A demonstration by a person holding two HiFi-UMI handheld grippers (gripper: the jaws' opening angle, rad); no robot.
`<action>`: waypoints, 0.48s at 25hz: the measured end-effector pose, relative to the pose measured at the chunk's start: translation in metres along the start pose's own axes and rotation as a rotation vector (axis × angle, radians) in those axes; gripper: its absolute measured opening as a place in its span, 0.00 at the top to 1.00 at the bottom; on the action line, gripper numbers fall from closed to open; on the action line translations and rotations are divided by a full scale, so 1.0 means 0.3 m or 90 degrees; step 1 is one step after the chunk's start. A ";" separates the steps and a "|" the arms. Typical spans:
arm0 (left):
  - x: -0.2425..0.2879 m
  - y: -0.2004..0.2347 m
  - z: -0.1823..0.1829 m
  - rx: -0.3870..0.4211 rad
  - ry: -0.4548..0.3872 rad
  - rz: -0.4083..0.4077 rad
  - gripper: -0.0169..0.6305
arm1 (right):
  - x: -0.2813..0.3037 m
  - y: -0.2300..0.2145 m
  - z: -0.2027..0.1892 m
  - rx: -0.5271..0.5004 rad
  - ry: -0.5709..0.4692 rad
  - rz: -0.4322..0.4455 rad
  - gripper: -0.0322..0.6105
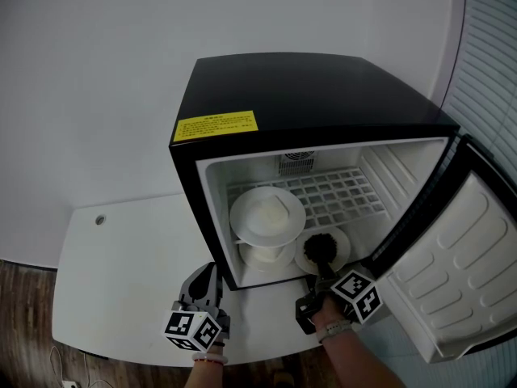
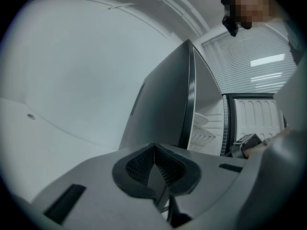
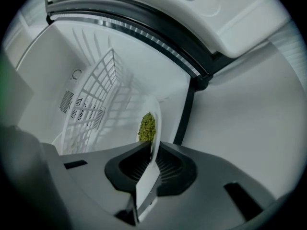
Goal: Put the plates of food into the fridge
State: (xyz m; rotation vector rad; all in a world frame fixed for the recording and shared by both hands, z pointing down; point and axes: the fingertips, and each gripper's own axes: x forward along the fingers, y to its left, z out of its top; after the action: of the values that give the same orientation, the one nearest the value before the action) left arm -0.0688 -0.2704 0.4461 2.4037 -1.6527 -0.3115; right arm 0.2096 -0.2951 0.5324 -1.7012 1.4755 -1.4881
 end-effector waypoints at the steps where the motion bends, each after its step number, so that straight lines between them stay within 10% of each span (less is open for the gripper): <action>1: -0.001 0.000 0.000 -0.001 0.000 0.000 0.96 | 0.002 0.003 0.004 -0.019 0.003 -0.002 0.92; 12: -0.002 0.000 -0.003 0.000 0.002 -0.001 0.96 | 0.043 0.022 0.048 -0.095 0.011 -0.015 0.92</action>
State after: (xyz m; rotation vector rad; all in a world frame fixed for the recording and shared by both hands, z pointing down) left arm -0.0686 -0.2698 0.4471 2.4049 -1.6487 -0.3070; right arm 0.2179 -0.3131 0.5276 -1.8017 1.6163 -1.4394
